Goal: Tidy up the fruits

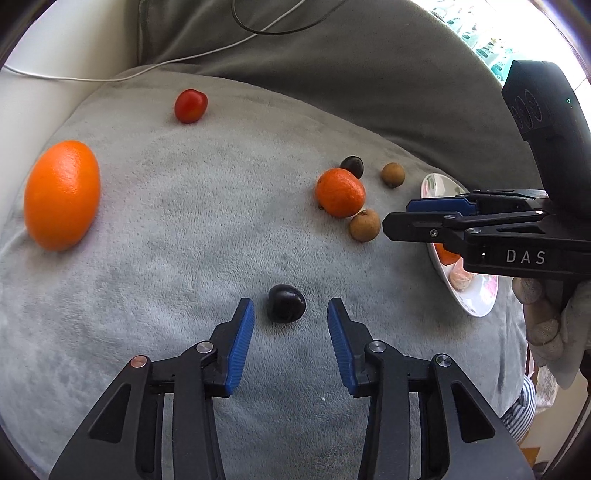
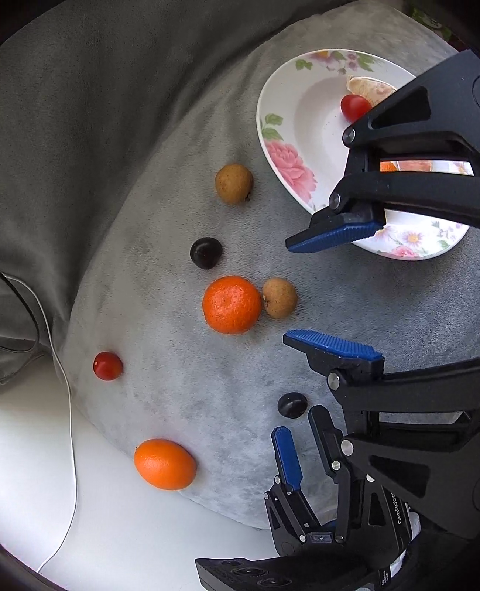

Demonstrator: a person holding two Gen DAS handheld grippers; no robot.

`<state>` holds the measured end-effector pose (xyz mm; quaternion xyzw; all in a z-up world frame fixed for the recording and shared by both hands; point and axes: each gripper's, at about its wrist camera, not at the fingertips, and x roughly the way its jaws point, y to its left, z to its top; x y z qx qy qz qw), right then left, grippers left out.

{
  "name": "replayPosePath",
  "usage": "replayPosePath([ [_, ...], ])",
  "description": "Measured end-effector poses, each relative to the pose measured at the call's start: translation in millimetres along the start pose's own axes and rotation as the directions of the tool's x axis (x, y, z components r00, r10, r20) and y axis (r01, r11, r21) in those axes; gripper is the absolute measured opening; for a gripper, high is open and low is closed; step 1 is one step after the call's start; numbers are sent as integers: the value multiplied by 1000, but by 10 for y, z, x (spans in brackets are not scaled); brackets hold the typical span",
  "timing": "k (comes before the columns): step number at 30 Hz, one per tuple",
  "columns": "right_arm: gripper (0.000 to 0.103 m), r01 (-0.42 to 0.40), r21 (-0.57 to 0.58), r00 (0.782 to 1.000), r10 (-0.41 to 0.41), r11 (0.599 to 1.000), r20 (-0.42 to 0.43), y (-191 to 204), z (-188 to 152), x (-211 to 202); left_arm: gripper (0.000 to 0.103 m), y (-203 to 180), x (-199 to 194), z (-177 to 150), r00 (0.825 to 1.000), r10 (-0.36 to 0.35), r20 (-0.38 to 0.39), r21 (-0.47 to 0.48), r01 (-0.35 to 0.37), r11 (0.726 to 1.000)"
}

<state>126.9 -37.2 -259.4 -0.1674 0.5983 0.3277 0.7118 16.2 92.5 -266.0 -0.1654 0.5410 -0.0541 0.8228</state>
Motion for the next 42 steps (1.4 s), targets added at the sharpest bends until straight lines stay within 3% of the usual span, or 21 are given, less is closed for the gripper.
replayPosePath([
  [14, 45, 38, -30, 998, -39, 999, -46, 62, 105, 259, 33, -31, 140, 41, 1000, -3, -17, 1, 3, 1000],
  [27, 34, 33, -39, 997, -35, 999, -67, 119, 203, 421, 26, -28, 246, 48, 999, 14, -32, 1, -14, 1000],
  [31, 29, 26, -38, 997, -28, 999, -67, 133, 229, 445, 22, -2, 265, 50, 999, 10, -31, -9, -11, 1000],
  [42, 29, 21, -6, 999, -21, 1000, -38, 108, 162, 347, 22, -42, 237, 58, 1000, 5, -23, -21, -5, 1000],
])
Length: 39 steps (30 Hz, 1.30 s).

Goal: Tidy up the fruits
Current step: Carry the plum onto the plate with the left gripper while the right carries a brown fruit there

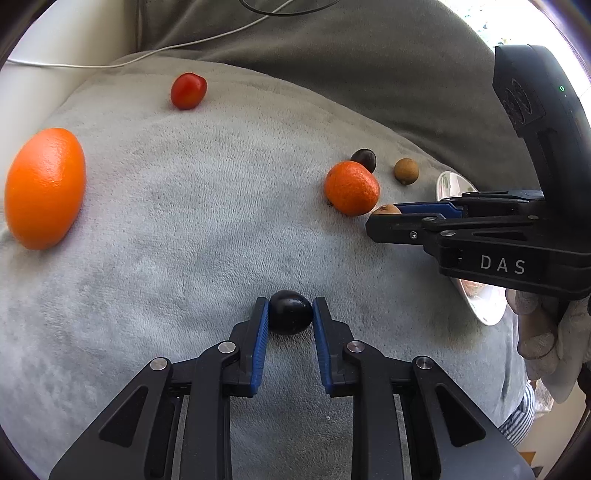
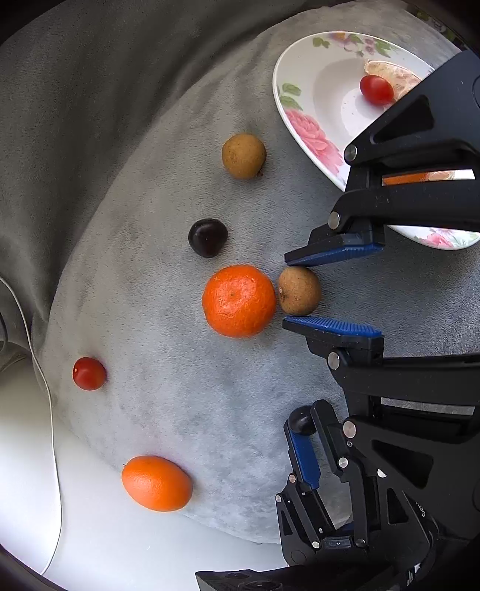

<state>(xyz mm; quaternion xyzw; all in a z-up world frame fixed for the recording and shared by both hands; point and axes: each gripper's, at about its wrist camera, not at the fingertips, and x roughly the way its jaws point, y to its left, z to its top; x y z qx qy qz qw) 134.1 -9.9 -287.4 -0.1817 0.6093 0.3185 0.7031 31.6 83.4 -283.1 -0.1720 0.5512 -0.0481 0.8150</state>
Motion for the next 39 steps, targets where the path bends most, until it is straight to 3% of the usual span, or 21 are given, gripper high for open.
replayPosePath([
  [12, 29, -30, 84, 995, 22, 996, 99, -220, -213, -505, 22, -61, -241, -21, 1000, -5, 26, 41, 4, 999],
  [17, 29, -8, 123, 991, -9, 992, 131, -339, -329, -736, 22, -165, -304, 1, 999, -17, 33, 65, 15, 998],
  [39, 29, 37, 308, 979, -96, 951, 178, -1101, -815, -1081, 22, -1052, -193, 147, 995, -101, 5, 242, 97, 965],
])
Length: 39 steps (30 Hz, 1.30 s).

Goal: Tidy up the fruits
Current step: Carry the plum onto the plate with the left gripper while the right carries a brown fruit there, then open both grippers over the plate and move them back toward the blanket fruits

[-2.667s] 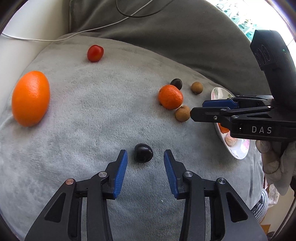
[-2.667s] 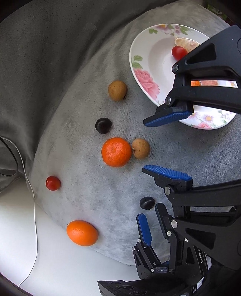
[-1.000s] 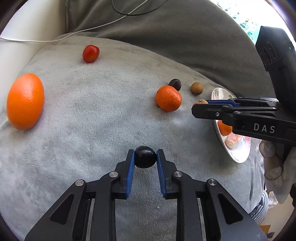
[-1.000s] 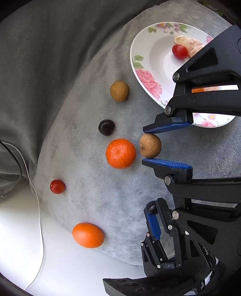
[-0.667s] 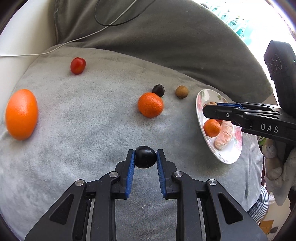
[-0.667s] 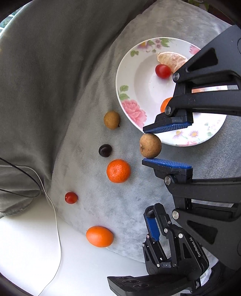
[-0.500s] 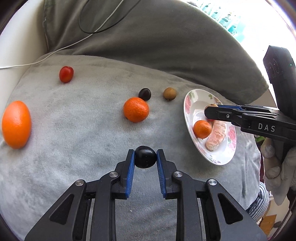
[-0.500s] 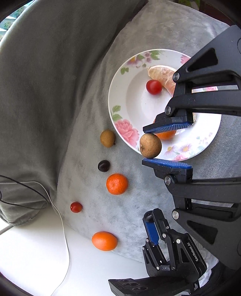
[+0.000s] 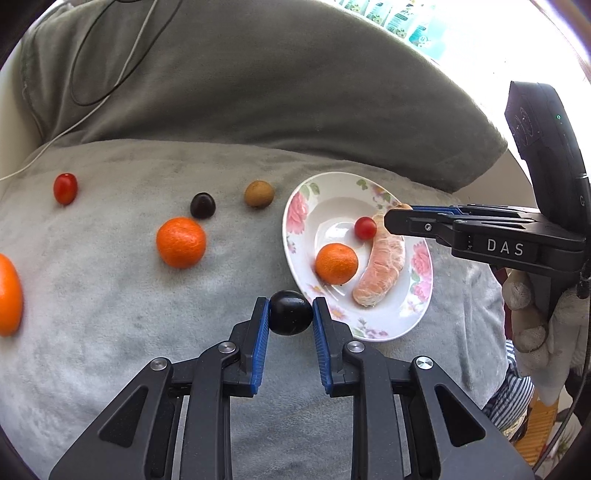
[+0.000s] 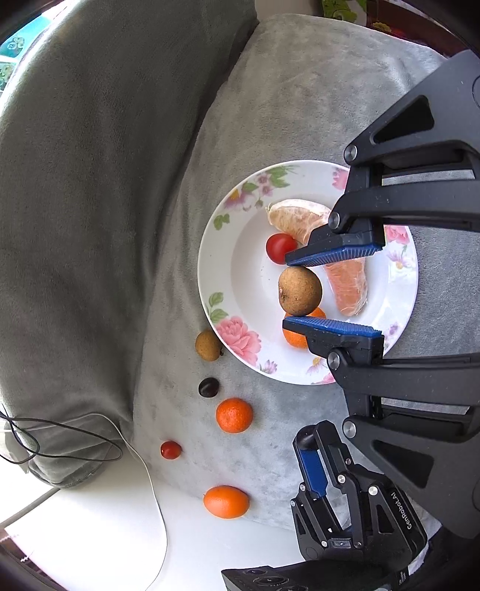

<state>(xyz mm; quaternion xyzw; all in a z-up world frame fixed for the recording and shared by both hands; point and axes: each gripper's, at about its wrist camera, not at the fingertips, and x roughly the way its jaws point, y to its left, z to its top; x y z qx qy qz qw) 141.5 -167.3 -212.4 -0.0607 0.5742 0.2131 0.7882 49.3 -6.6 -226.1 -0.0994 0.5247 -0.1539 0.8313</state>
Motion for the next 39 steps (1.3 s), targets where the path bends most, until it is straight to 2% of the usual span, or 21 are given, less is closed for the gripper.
replayPosePath([
  [12, 29, 2, 21, 1000, -2, 1000, 7, -164, 9, -14, 22, -373, 119, 76, 999, -34, -26, 67, 36, 997],
  [23, 29, 10, 33, 1000, -11, 999, 9, -202, -6, -16, 22, -520, 167, 105, 998, -60, -29, 96, 63, 993],
  [24, 32, 11, 35, 1000, -11, 999, 8, -205, -5, -16, 22, -530, 168, 106, 998, -61, -29, 101, 63, 993],
  [25, 43, 13, 37, 1000, -13, 999, 9, -208, -6, -18, 23, -542, 172, 105, 998, -60, -29, 104, 63, 993],
  [27, 59, 14, 38, 1000, -15, 999, 25, -207, -9, -39, 38, -560, 166, 103, 998, -60, -27, 109, 63, 992],
  [28, 62, 14, 38, 999, -15, 999, 33, -203, -11, -52, 43, -563, 163, 101, 998, -58, -24, 108, 60, 992],
  [33, 67, 10, 41, 999, -12, 999, 42, -192, -1, -69, 56, -545, 159, 111, 998, -56, -24, 100, 58, 993],
  [39, 68, 11, 18, 998, -12, 1000, 56, -129, 17, -81, 56, -498, 119, 102, 999, -37, -16, 101, 38, 994],
])
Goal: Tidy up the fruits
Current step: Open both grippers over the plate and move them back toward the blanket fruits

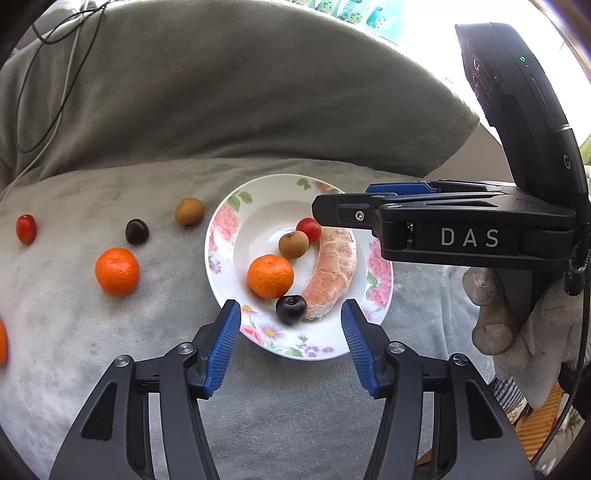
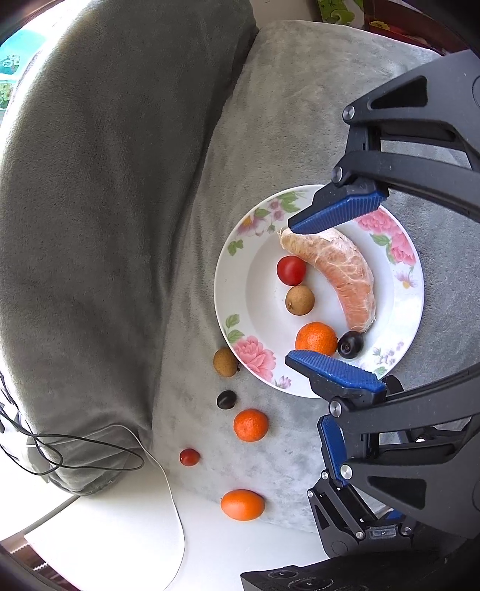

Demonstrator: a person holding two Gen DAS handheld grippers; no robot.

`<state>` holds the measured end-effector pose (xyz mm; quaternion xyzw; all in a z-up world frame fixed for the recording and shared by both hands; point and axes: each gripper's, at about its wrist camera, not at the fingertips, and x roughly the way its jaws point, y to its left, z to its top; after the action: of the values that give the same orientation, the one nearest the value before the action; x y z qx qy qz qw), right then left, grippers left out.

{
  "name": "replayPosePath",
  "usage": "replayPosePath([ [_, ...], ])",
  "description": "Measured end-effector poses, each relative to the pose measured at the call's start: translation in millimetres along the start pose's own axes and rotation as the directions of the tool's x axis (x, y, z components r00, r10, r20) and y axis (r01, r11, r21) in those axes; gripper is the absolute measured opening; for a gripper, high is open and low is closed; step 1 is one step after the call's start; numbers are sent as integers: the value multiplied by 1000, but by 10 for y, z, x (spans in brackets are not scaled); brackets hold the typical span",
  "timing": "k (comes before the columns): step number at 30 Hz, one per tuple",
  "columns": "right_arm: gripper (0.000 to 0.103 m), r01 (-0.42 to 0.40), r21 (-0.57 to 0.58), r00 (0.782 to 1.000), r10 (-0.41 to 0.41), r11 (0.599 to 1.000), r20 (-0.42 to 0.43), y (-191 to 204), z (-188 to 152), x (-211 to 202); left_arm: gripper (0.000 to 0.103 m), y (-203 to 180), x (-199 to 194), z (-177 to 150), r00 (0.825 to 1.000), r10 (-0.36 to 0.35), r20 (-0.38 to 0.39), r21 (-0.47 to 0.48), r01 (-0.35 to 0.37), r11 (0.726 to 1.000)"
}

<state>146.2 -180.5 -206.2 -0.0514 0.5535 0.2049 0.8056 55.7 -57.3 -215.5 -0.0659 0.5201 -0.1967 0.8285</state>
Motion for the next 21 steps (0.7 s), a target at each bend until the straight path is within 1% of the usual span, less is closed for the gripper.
replayPosePath([
  [6, 68, -6, 7, 1000, 6, 1000, 24, 8, 31, -27, 56, 125, -52, -8, 1000, 14, 5, -19, -14, 1000],
  [11, 69, 22, -14, 999, -21, 1000, 49, 39, 76, -40, 56, 302, -87, -7, 999, 35, 7, -64, -34, 997],
  [13, 75, 20, -20, 998, -19, 1000, 55, 57, 95, -40, 56, 384, -122, -10, 999, 52, 15, -79, -50, 996],
  [15, 78, 16, -28, 998, -14, 999, 66, 81, 115, -40, 56, 453, -148, -7, 998, 66, 19, -88, -64, 994],
  [21, 78, 54, -73, 997, -50, 996, 59, 178, 205, 11, 56, 670, -213, -51, 994, 103, 25, -120, -100, 988],
])
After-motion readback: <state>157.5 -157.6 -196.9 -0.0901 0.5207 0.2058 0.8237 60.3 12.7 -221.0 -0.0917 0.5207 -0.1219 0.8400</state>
